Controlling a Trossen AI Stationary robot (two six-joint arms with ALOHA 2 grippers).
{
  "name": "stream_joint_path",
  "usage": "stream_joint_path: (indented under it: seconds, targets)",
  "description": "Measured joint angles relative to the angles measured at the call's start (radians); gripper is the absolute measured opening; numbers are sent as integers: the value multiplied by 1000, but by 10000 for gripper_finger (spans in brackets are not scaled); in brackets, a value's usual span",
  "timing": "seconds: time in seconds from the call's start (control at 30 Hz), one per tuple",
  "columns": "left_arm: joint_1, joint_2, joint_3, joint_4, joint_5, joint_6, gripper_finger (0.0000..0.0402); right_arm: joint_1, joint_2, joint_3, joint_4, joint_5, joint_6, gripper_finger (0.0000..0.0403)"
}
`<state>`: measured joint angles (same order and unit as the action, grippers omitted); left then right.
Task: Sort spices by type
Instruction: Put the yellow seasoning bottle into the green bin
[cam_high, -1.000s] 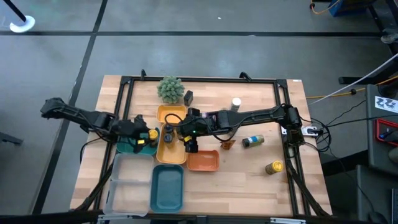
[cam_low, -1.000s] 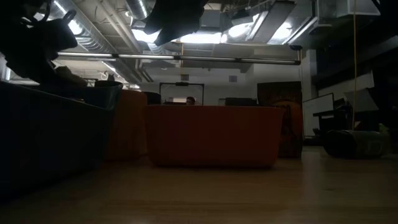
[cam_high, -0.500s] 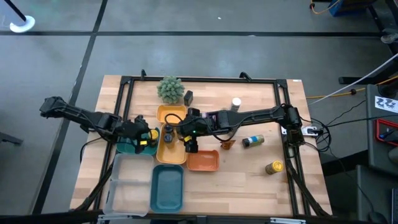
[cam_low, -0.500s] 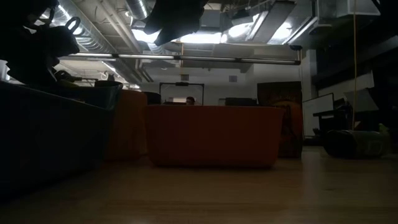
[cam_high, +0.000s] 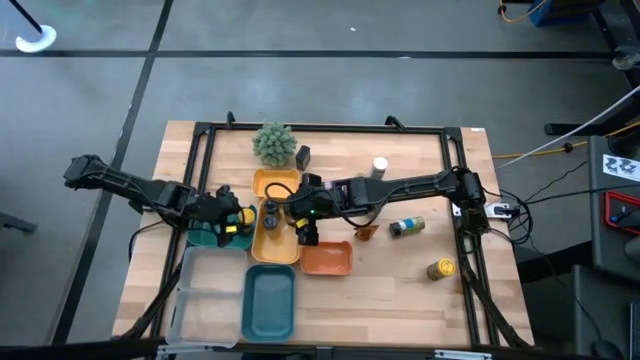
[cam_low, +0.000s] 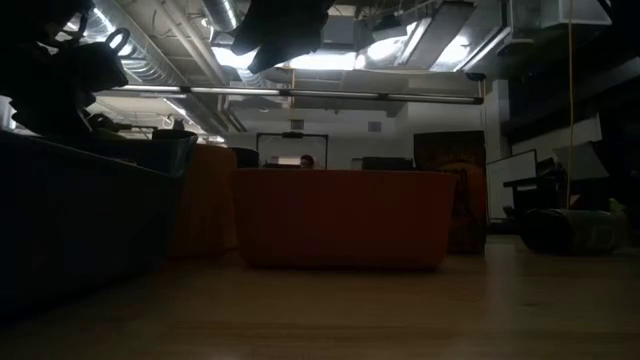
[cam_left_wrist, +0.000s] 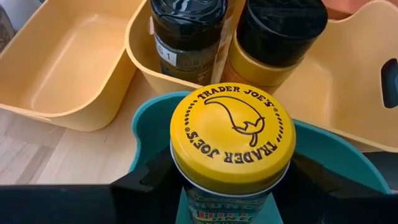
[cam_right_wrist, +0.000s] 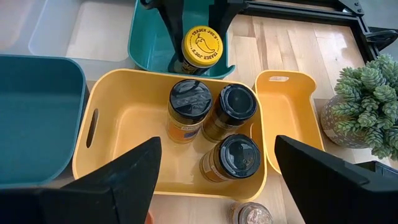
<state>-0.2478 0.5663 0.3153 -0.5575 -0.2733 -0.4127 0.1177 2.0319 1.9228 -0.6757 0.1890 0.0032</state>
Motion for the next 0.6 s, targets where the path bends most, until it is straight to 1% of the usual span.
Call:
stream_joint_path:
  seconds: [0.3, 0.43, 0.6]
  targets:
    - [0, 0, 0, -5, -1, -26, 192, 0, 0, 0, 0, 0, 0, 312]
    - [0, 0, 0, -7, -2, -75, 192, 0, 0, 0, 0, 0, 0, 312]
    - [0, 0, 0, -7, 0, -50, 199, 0, 0, 0, 0, 0, 0, 312]
